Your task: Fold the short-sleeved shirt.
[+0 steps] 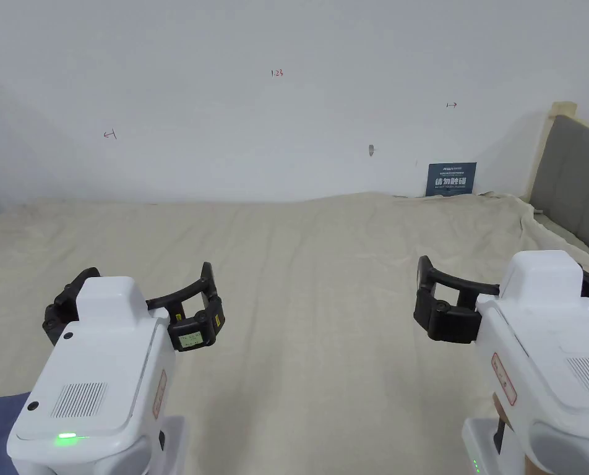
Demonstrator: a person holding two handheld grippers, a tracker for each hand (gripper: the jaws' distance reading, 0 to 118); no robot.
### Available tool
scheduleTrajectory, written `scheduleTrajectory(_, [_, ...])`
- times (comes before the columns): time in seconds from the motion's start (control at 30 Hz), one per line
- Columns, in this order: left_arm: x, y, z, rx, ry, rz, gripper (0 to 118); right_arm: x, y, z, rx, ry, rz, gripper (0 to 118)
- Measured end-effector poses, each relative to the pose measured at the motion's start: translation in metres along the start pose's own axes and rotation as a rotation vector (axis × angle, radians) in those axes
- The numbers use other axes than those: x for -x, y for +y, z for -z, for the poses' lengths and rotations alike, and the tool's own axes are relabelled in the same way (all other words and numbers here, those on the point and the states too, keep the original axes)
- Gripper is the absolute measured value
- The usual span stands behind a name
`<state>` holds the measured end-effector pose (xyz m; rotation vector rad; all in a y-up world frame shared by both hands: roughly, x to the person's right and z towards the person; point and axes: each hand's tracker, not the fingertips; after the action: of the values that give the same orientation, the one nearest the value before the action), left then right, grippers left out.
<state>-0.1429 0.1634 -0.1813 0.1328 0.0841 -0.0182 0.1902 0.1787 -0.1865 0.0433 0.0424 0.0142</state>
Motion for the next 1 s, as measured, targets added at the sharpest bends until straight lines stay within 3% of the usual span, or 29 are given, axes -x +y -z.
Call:
scheduleTrajectory(0.23, [0.001, 0.002, -0.002, -0.004, 0.000, -0.008, 118, 0.005, -0.003, 0.001, 0.024, -0.070, -0.024, 118])
scheduleTrajectory(0.33, [0.002, 0.002, -0.002, 0.000, -0.002, -0.019, 118, 0.005, -0.004, -0.001, 0.063, -0.121, 0.067, 118])
scheduleTrajectory(0.47, [0.003, 0.001, -0.003, 0.010, -0.008, -0.028, 118, 0.000, 0.004, 0.005, 0.273, -0.184, 0.205, 118])
scheduleTrajectory(0.6, [0.004, 0.000, -0.003, 0.012, -0.009, -0.028, 118, -0.003, 0.014, 0.013, 0.457, -0.187, 0.234, 118])
scheduleTrajectory(0.7, [0.003, 0.000, -0.002, 0.014, -0.007, -0.026, 118, -0.008, 0.017, 0.014, 0.506, -0.151, 0.302, 118])
scheduleTrajectory(1.0, [0.003, 0.001, -0.001, 0.011, -0.013, -0.022, 118, -0.008, 0.020, 0.018, 0.518, -0.153, 0.356, 117])
